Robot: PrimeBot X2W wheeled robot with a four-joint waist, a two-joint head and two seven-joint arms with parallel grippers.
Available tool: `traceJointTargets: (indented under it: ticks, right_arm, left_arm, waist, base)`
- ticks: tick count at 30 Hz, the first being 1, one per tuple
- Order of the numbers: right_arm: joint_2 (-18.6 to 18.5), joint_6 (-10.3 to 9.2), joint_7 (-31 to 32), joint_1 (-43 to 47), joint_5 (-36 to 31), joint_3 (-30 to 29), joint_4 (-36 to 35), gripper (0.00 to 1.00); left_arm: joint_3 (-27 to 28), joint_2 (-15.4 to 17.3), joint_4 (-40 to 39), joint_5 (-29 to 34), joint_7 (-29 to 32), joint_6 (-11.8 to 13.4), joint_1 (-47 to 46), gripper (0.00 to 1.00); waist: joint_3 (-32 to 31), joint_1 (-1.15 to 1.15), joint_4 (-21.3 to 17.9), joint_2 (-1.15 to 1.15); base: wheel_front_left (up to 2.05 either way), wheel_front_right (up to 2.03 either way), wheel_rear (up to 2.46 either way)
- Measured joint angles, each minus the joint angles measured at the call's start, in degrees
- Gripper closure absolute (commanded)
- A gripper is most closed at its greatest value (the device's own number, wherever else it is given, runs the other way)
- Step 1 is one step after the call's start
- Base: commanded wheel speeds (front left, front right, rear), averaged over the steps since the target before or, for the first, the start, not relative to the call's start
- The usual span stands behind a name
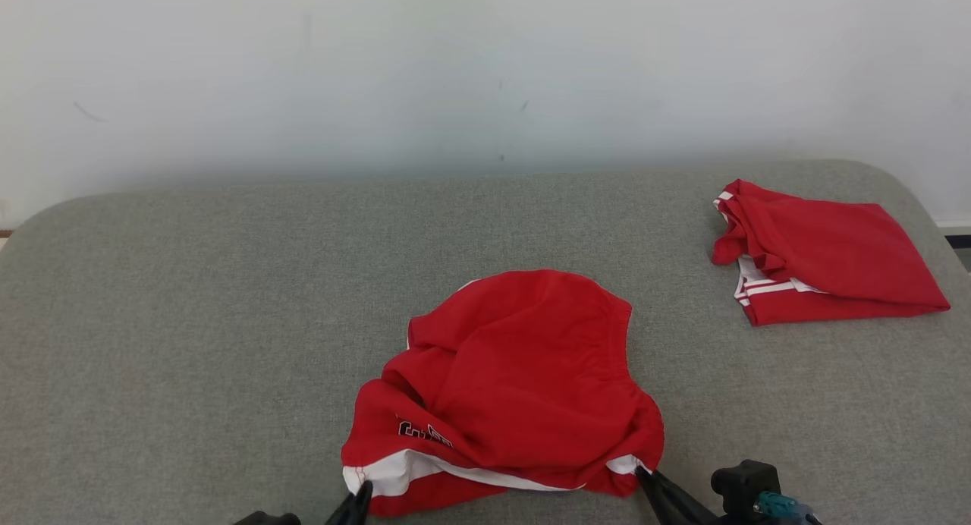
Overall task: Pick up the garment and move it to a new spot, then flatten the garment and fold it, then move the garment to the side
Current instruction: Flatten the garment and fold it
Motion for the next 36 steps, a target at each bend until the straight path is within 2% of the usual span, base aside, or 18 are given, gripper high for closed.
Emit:
traceJointTargets:
  ticks: [5,12,15,19,20,24,28,36]
  right_arm:
    - [-1.96,0.0,-0.53,0.16,2.74,0.33,-2.58,1.0]
    - [-6.87,0.0,-0.81,1.3,7.55,0.56,-11.28,1.0]
    - [-9.02,0.0,0.24,1.0,9.35,-0.08,-15.96,1.0]
    - [-11.09,0.0,3.2,-1.01,13.0,-0.3,-22.7,1.0]
    - [-11.09,0.0,3.2,-1.01,13.0,-0.3,-22.7,1.0]
    - [-12.99,0.0,6.8,-5.37,16.02,0.24,-27.47,1.0]
    - [-12.78,0.0,8.93,-10.68,20.15,0.51,-29.6,1.0]
    - [-9.71,0.0,12.24,-26.19,25.72,1.93,-24.01,1.0]
  left_arm:
    - [2.23,1.22,-4.98,1.18,0.0,0.0,1.38,1.0]
    - [3.61,3.66,-11.72,3.53,0.0,0.0,4.31,1.0]
    - [3.77,5.15,-14.66,4.32,0.0,0.0,3.98,1.0]
    - [3.01,8.76,-17.96,5.54,0.52,0.0,0.44,1.0]
    - [3.01,8.76,-17.96,5.54,0.52,0.0,0.44,1.0]
    - [1.96,13.44,-20.98,5.65,3.41,0.0,-5.66,1.0]
    - [0.74,16.91,-22.93,3.32,6.39,-0.01,-12.31,1.0]
    - [-3.5,22.01,-19.47,-1.35,9.15,-0.01,-28.89,1.0]
  waist:
    - [-0.56,-0.01,0.2,0.0]
    - [-1.72,-0.01,0.54,0.0]
    - [-2.02,-0.01,0.47,0.0]
    - [-2.07,-0.01,0.22,0.0]
    - [-2.07,-0.01,0.22,0.0]
    - [-1.48,-0.01,-0.16,0.0]
    - [-0.31,-0.01,-0.49,0.0]
    - [4.86,0.01,-0.72,0.01]
  base:
    - [0.0,0.0,0.0]
    - [0.0,0.0,0.0]
    - [0.0,0.0,0.0]
    - [0.0,0.0,0.0]
    - [0.0,0.0,0.0]
    - [0.0,0.0,0.0]
    - [0.0,0.0,0.0]
    - [0.0,0.0,0.0]
